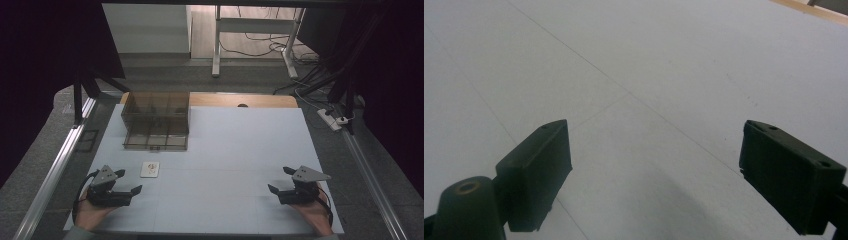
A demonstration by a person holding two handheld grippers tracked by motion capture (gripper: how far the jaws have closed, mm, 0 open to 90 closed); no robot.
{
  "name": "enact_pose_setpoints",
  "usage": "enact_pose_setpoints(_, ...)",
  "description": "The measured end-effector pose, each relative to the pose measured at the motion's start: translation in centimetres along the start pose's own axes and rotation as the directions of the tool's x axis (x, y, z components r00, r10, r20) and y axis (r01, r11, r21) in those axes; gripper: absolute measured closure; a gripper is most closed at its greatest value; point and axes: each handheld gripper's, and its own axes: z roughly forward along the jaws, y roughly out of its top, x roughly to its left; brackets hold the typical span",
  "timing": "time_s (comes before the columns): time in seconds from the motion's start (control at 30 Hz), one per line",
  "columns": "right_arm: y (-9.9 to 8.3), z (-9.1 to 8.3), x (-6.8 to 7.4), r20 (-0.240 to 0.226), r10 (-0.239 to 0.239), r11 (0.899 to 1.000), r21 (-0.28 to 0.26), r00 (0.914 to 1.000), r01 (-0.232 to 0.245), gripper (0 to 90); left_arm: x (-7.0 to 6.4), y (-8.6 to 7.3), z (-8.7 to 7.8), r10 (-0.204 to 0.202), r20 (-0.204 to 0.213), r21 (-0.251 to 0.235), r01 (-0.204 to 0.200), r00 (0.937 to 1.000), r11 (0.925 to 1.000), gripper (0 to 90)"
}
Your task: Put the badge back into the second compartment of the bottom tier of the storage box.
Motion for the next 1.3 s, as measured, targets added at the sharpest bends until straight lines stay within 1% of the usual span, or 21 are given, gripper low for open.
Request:
enact_pose_setpoints(0.27,0.0,0.0,0.1,-0.002,-0.002,1.000,0.004,1.0000,0.002,13.6,0.0,0.0,0.0,-0.002,-0.002,0.004,0.002,1.0000,1.0000,13.9)
enact_pose_setpoints(0.53,0.0,0.1,0.1,-0.003,-0.008,1.000,0.013,1.0000,0.008,13.7,0.1,0.1,0.0,0.007,-0.008,0.009,-0.007,0.9999,0.9999,14.0)
enact_pose_setpoints(0.6,0.0,0.1,0.1,0.005,-0.013,1.000,0.016,0.9999,0.013,13.7,0.0,0.3,0.0,0.018,-0.014,0.012,-0.018,0.9997,0.9998,14.1)
enact_pose_setpoints(0.8,0.0,0.1,0.2,-0.006,-0.007,1.000,0.018,1.0000,0.007,13.7,0.0,1.4,-0.2,0.058,-0.014,0.026,-0.058,0.9982,0.9980,14.2)
enact_pose_setpoints(1.03,-0.1,0.3,0.2,-0.013,-0.009,1.000,0.025,0.9999,0.009,13.7,0.3,2.4,-0.3,0.073,-0.003,0.036,-0.073,0.9973,0.9967,14.4)
enact_pose_setpoints(1.3,-0.1,0.4,0.2,-0.018,-0.005,0.999,0.035,0.9998,0.006,13.7,0.7,3.6,0.2,0.089,0.009,0.056,-0.090,0.9960,0.9944,14.7)
